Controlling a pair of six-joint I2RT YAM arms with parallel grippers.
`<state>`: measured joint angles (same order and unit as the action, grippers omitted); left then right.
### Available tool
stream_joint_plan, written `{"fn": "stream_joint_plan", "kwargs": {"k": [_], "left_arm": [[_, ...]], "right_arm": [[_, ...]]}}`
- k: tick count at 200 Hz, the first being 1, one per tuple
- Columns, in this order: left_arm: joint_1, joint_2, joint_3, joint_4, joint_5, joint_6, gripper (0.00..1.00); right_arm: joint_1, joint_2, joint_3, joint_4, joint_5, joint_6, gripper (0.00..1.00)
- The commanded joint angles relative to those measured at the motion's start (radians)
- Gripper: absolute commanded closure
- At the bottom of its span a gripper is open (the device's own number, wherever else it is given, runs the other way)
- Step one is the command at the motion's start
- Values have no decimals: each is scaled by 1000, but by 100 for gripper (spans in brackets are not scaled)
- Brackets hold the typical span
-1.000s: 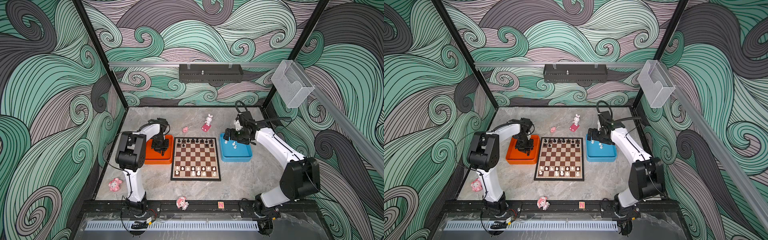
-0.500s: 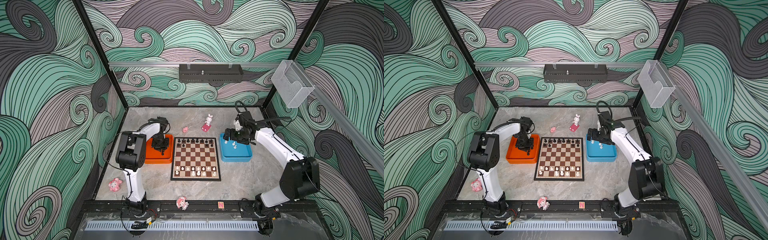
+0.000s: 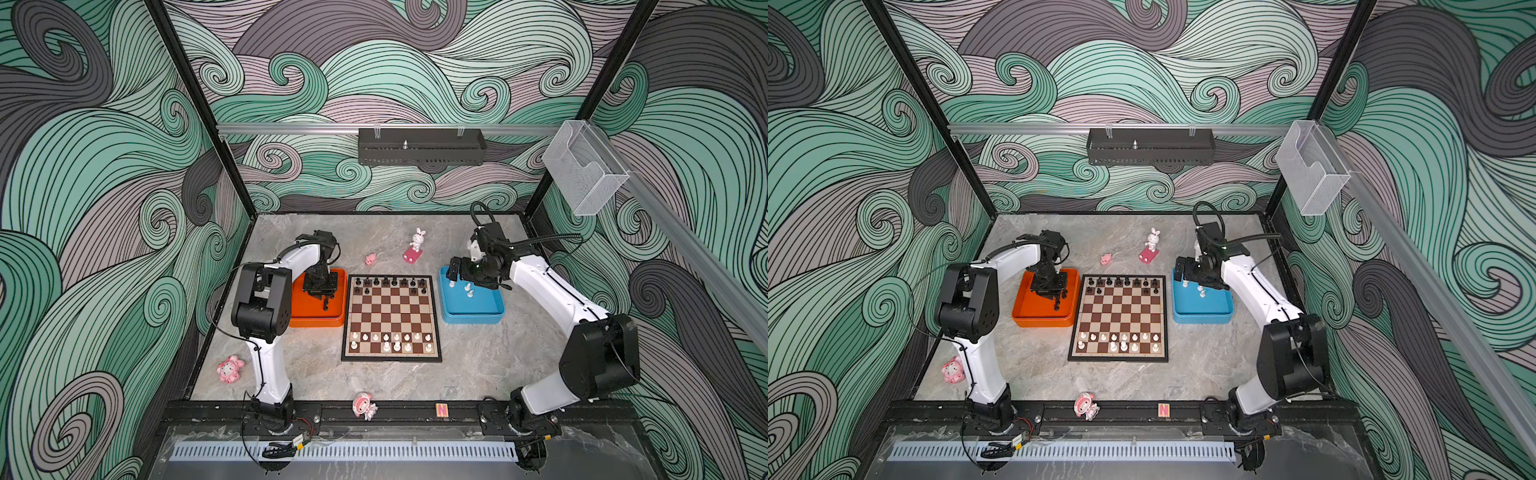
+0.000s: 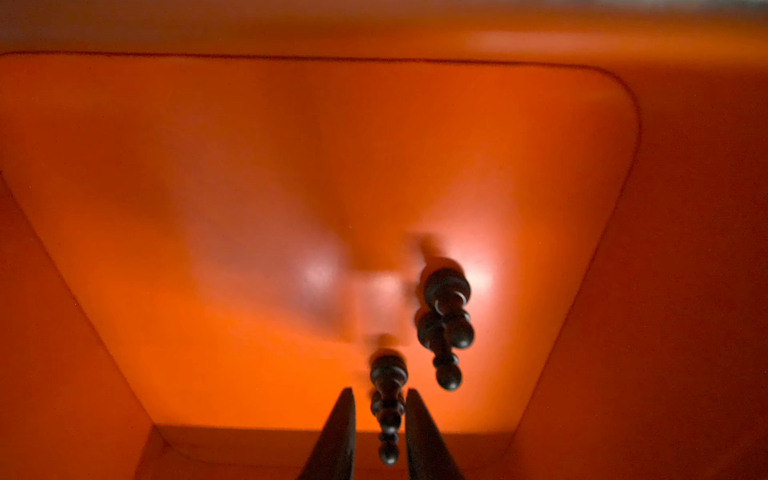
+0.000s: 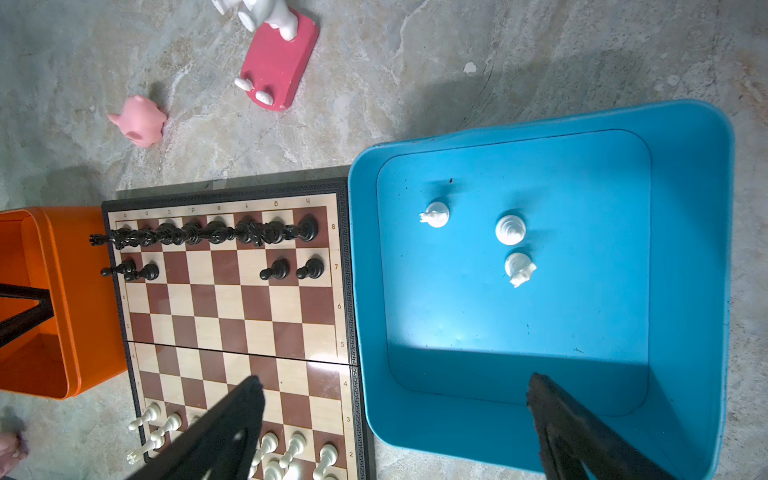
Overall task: Set up the chess pieces on the board
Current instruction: 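Lower the left gripper into the orange tray and grasp a black pawn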
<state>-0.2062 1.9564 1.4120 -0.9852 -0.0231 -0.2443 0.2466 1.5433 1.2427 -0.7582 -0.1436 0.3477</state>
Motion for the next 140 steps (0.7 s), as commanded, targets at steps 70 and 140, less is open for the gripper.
{"fn": "stream_joint_plan", "kwargs": {"k": [70, 140], "left_arm": [[-11, 37, 30, -4, -7, -7, 77], [-11, 41, 29, -3, -10, -7, 84]], "right_arm": [[-6, 3, -12, 0, -11, -9, 1], [-6, 0, -15, 1, -11, -10, 1]]}}
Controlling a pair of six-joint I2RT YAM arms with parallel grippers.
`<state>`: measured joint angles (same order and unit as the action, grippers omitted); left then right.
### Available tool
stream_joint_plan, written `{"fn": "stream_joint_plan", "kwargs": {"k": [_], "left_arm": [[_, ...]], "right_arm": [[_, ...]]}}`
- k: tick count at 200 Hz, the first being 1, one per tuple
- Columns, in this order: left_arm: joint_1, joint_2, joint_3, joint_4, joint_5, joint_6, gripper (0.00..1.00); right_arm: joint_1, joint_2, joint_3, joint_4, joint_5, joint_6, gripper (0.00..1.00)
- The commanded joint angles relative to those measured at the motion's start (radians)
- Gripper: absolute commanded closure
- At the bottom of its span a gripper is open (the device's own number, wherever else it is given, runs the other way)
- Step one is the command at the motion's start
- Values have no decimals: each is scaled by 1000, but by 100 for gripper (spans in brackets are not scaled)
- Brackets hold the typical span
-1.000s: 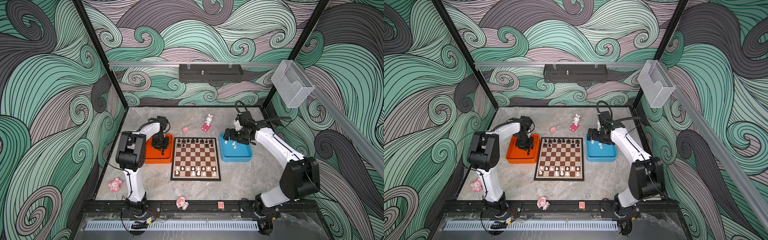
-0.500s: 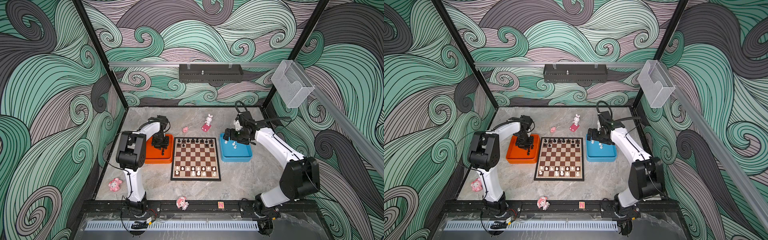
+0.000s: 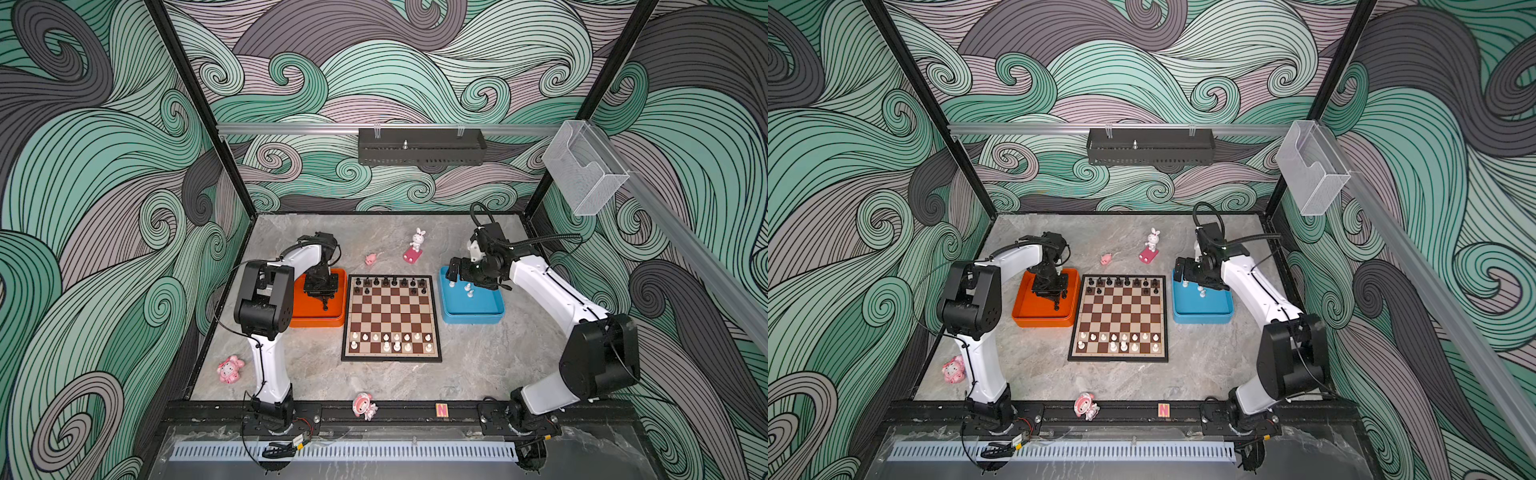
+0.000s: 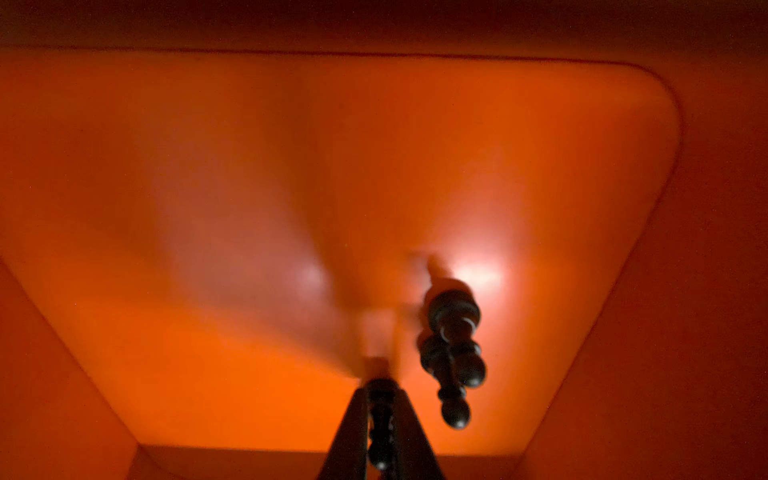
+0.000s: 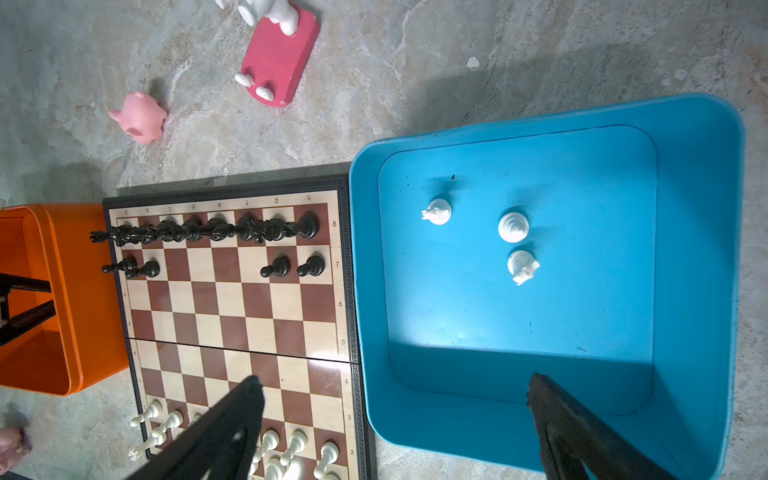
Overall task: Set up the chess pieces on the board
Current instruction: 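Lower the left gripper into the orange tray and grasp a black pawn, then lift the black pawn and carry it over the black pieces on the board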
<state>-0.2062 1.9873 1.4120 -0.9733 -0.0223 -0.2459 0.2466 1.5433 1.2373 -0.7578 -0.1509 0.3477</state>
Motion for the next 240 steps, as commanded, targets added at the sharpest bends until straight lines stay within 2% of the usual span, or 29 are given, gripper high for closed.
{"fn": "stream_joint_plan", "kwargs": {"k": [1, 80, 139, 196, 240], "left_arm": [[-10, 11, 28, -14, -11, -5, 84], [-10, -23, 40, -45, -28, -4, 91], [-11, -71, 60, -102, -36, -16, 91], [-30, -111, 171, -201, 5, -11, 90], [-106, -88, 288, -253, 13, -13, 90]], "right_arm": [[-6, 1, -10, 1, -3, -10, 1], [-7, -2, -9, 2, -3, -11, 0], [-6, -22, -13, 2, 5, -12, 0], [-12, -27, -10, 2, -1, -10, 0], [-18, -23, -9, 2, -7, -11, 0]]}}
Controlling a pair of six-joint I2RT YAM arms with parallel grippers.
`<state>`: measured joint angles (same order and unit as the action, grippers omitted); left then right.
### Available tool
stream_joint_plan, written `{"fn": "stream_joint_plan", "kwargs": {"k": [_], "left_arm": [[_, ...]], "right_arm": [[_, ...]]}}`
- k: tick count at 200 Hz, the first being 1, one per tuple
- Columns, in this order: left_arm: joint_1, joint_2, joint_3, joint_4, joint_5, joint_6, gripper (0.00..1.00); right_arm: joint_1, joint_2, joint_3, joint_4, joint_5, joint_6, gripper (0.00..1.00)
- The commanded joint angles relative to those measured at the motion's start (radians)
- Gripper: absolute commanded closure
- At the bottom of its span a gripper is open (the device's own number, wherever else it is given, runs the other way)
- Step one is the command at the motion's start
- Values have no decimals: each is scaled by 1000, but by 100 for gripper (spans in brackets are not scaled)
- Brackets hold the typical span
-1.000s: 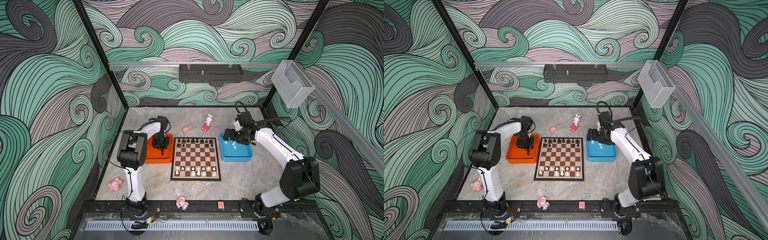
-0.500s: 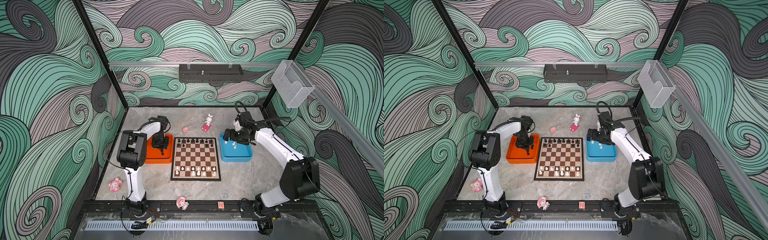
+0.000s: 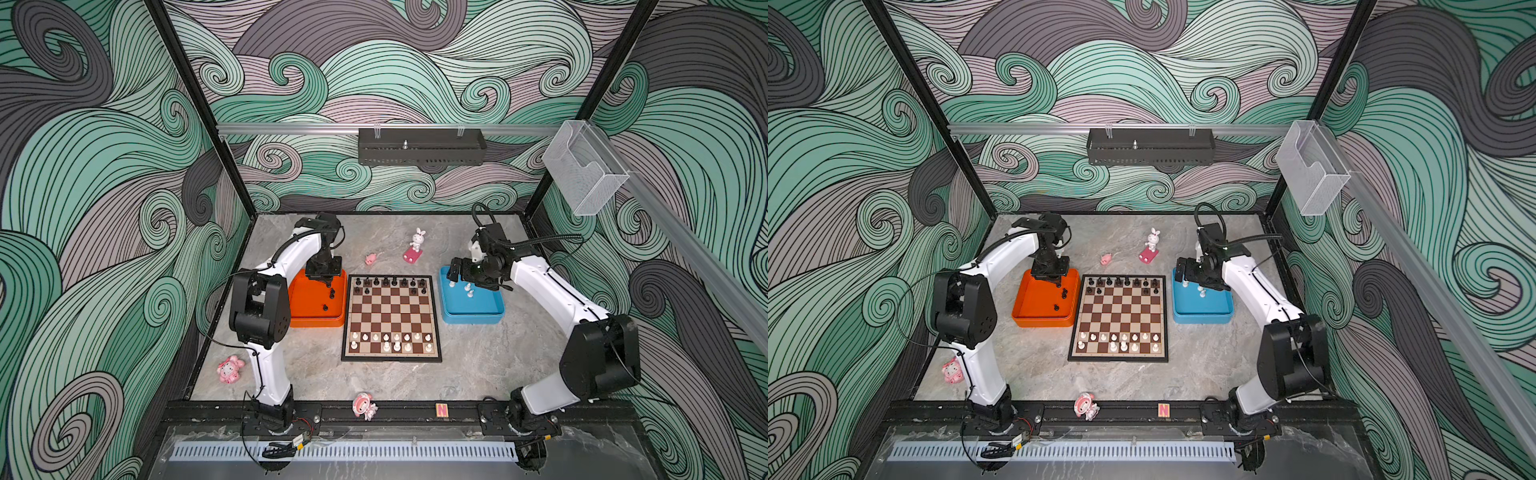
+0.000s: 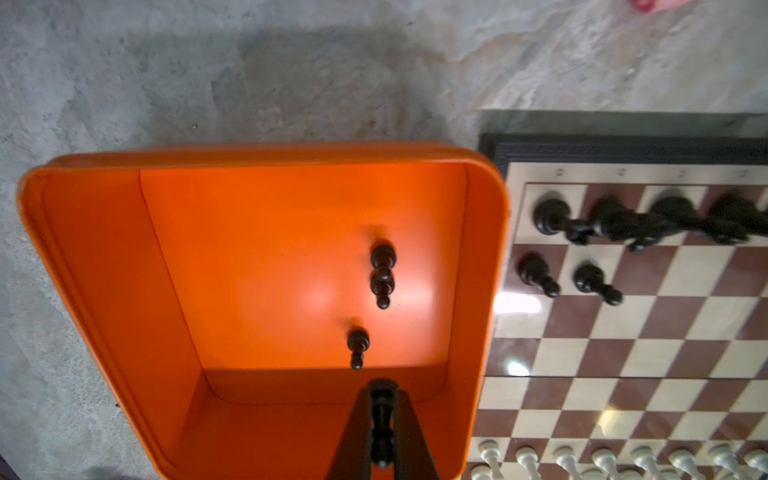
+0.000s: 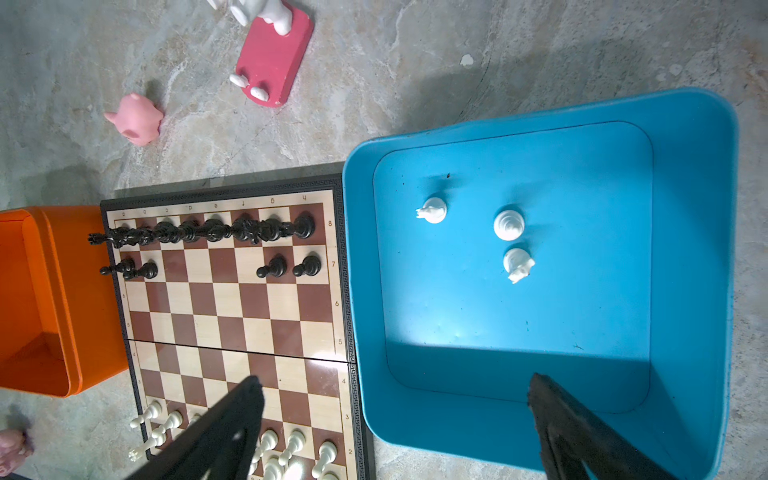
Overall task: Set up the chess pieces on the board
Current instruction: 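Lift the black pawn and carry it over the black pieces on the board, then align the held black pawn above an empty square in the black pawn row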
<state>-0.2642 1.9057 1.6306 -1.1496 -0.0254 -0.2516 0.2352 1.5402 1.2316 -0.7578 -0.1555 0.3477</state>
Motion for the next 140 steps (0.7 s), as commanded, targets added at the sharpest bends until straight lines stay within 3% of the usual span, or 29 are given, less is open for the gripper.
{"fn": "stream_joint_plan", "kwargs": {"k": [1, 84, 140], "left_arm": [[-49, -6, 72, -76, 16, -6, 90], [-263, 200, 267, -54, 79, -57, 89], [-286, 290, 309, -38, 61, -64, 89]], "right_arm": [[-7, -21, -3, 2, -3, -11, 1], [-23, -28, -19, 2, -7, -12, 0], [-42, -46, -39, 2, -13, -19, 1]]}}
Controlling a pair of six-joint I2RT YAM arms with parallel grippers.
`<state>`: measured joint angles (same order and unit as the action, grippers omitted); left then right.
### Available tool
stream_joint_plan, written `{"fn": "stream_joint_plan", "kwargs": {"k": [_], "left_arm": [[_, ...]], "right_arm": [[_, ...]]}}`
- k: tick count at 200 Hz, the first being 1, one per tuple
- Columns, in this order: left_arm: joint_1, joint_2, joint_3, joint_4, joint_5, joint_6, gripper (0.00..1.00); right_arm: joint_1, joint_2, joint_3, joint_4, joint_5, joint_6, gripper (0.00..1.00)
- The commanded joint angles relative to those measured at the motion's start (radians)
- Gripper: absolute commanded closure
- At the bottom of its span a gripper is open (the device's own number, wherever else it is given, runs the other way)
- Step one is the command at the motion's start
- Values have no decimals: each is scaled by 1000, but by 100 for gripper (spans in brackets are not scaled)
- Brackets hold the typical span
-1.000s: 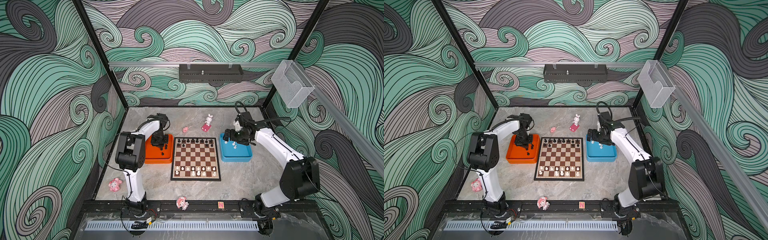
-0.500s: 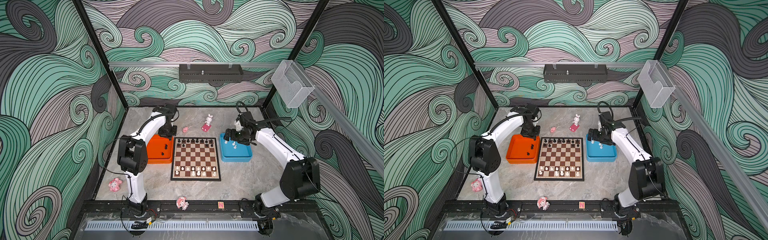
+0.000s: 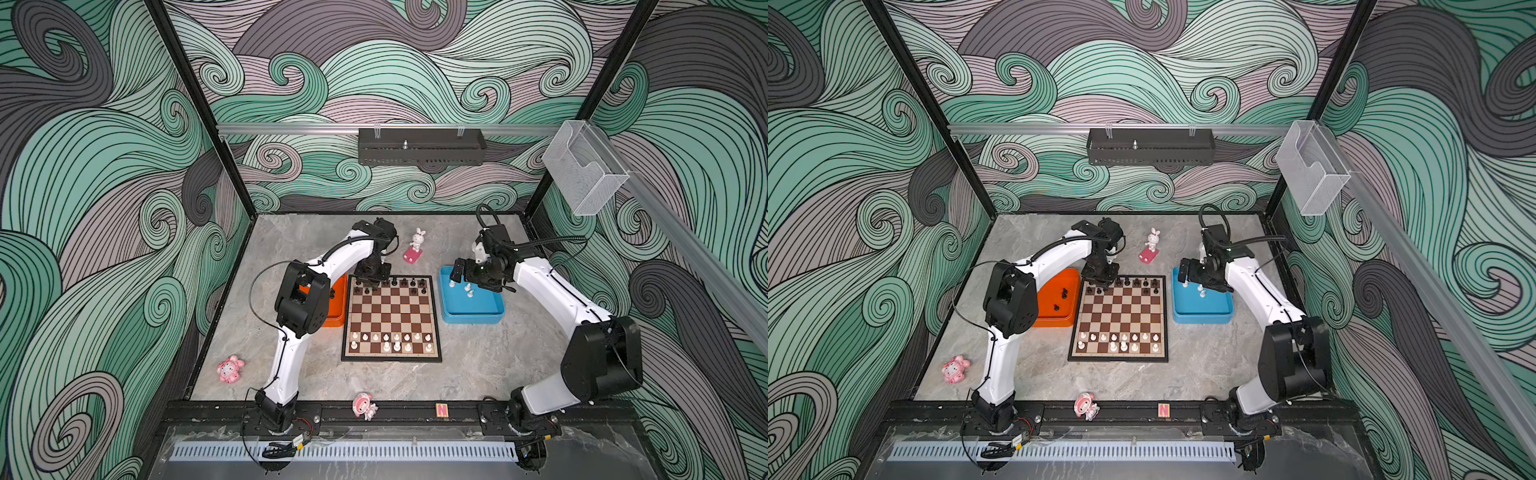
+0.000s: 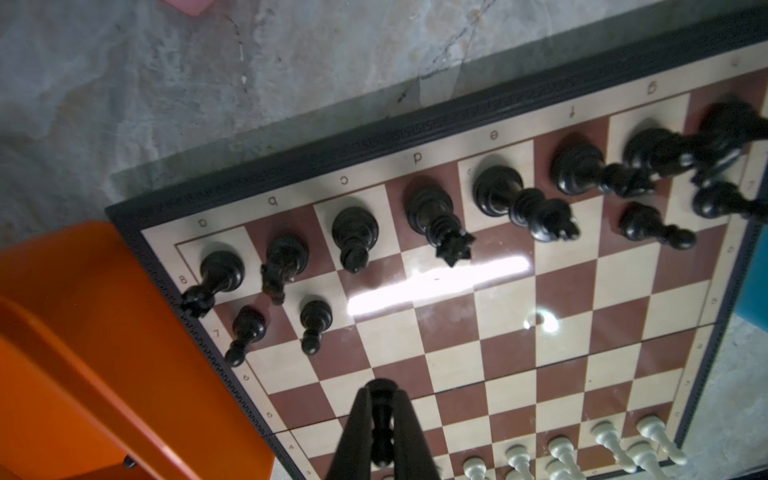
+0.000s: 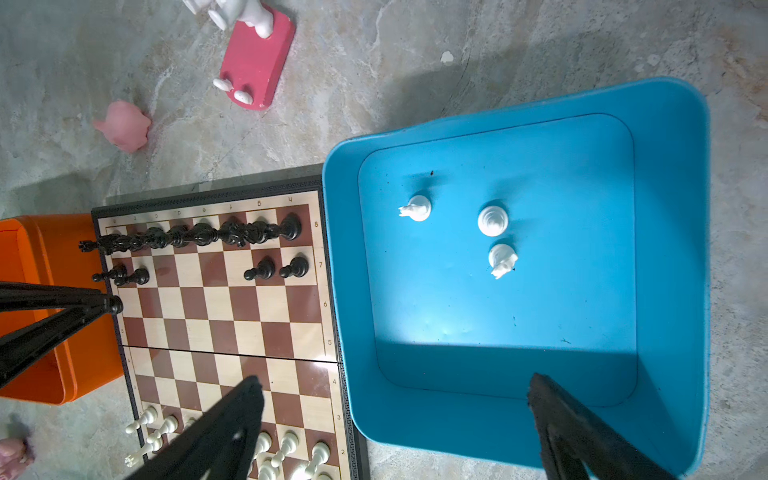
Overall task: Set up the chess pieces on the board
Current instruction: 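Align the held black pawn above an empty square in the black pawn row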
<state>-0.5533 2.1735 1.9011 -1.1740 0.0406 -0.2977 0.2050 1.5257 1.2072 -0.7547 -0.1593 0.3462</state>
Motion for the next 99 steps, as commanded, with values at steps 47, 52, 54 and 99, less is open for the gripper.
{"fn": "stream_joint_plan", "kwargs": {"k": [47, 52, 54, 99], "left_arm": [[-2, 52, 38, 16, -14, -36, 89], [-3, 53, 37, 19, -16, -40, 89], [-2, 54, 38, 20, -17, -41, 89], [-4, 62, 39, 45, -36, -55, 89]], "right_arm": [[-26, -36, -29, -2, -17, -23, 0], [-28, -36, -31, -2, -17, -23, 1], [-27, -36, -31, -2, -17, -23, 0], [-36, -38, -34, -1, -21, -27, 0]]}}
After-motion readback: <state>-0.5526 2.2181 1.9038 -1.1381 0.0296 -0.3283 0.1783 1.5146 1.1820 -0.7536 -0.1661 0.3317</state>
